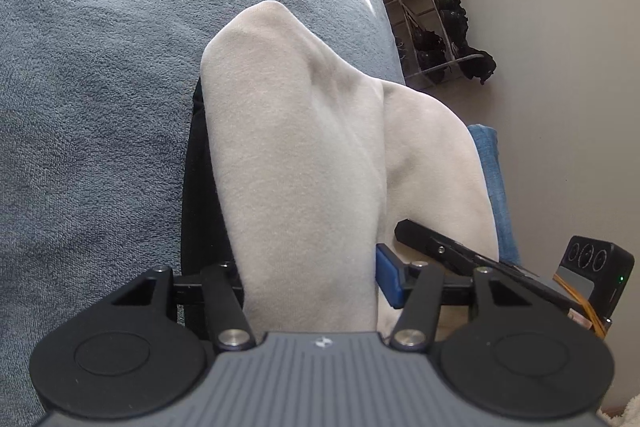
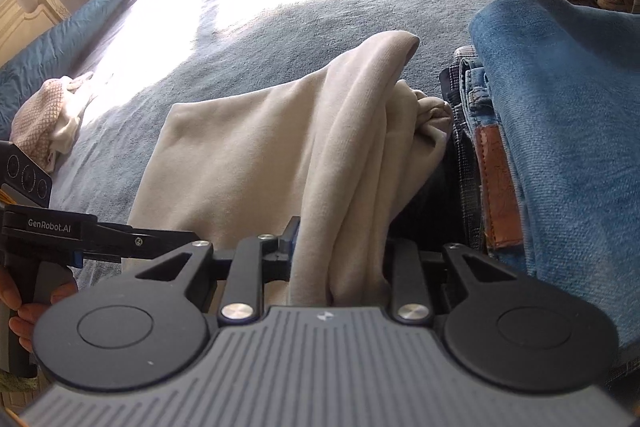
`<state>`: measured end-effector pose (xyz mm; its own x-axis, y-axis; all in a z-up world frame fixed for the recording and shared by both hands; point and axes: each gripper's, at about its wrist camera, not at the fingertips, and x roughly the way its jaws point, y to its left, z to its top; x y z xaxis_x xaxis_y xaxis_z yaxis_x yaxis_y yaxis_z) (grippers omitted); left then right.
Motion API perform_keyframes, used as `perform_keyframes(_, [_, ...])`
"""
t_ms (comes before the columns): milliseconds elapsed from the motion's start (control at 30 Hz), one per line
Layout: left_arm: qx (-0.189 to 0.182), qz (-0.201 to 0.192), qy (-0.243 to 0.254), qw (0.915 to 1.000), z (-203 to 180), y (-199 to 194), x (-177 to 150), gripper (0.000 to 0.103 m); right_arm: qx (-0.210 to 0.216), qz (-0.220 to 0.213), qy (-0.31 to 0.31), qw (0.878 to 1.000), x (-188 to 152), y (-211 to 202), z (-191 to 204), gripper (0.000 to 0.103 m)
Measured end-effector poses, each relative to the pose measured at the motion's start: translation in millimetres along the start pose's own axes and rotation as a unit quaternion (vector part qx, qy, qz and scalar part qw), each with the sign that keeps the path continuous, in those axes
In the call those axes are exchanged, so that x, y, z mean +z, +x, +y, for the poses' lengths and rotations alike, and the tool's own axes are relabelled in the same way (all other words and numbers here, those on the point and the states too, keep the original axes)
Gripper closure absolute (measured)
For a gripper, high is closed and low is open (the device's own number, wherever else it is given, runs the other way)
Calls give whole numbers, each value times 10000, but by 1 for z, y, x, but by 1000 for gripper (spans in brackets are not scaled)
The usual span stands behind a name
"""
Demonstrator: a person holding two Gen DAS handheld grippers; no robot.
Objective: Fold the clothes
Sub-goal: 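Lift and carry the hoodie with both tools beside the blue jeans stack, then lower the hoodie beside the jeans stack and open both tools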
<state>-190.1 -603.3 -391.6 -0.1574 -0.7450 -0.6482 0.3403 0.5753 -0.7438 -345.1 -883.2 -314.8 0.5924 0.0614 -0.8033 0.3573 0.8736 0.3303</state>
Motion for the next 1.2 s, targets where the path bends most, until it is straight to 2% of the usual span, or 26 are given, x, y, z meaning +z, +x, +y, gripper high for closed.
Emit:
perform_keyframes(133, [11,-11,-12,10000,10,4,-7,45,-189,28,-67,9998,-9,17,-8,74])
perform_keyframes(200, [83,1,35,10000,11,2,-11,42,-408,77,-287,9987,-10,19,1,70])
perform_keyframes(367, [287,-102,85,9995,9,-17,-25,40,-820,228,-657,9942,-9,-4,21,58])
perform_keyframes(433, [411,-254,169,9987,7,-33,-31,40,-1137,113,-854,9898,-12,-24,30,49])
perform_keyframes(567, [678,-699,398,9944,3,-74,-32,40,-1648,-485,-1173,9781,-24,-67,48,49])
perform_keyframes(667, [744,-979,701,9899,-21,-69,9,40,-1541,-852,-1302,9757,-37,-81,58,53])
perform_keyframes(733, [643,-1014,891,9888,-42,-63,34,40,-1553,-839,-1296,9757,-47,-73,56,68])
perform_keyframes(800, [568,-1022,1084,9872,-47,-37,56,40,-1597,-721,-1227,9769,-58,-62,53,77])
perform_keyframes(833, [560,-1007,1145,9867,-49,-27,61,40,-1619,-662,-1193,9773,-64,-56,52,83])
perform_keyframes(1000, [826,-823,1342,9841,-45,9,63,41,-1742,-152,-555,9830,-104,-4,21,90])
perform_keyframes(1100, [968,-761,1592,9795,-51,10,61,40,-1831,-232,-735,9801,-108,-3,26,91])
perform_keyframes(1167, [1019,-725,1662,9781,-54,9,61,40,-1849,-209,-871,9787,-100,-14,32,91])
perform_keyframes(1200, [1036,-713,1685,9776,-56,8,61,40,-1887,-356,-964,9766,-94,-25,38,92])
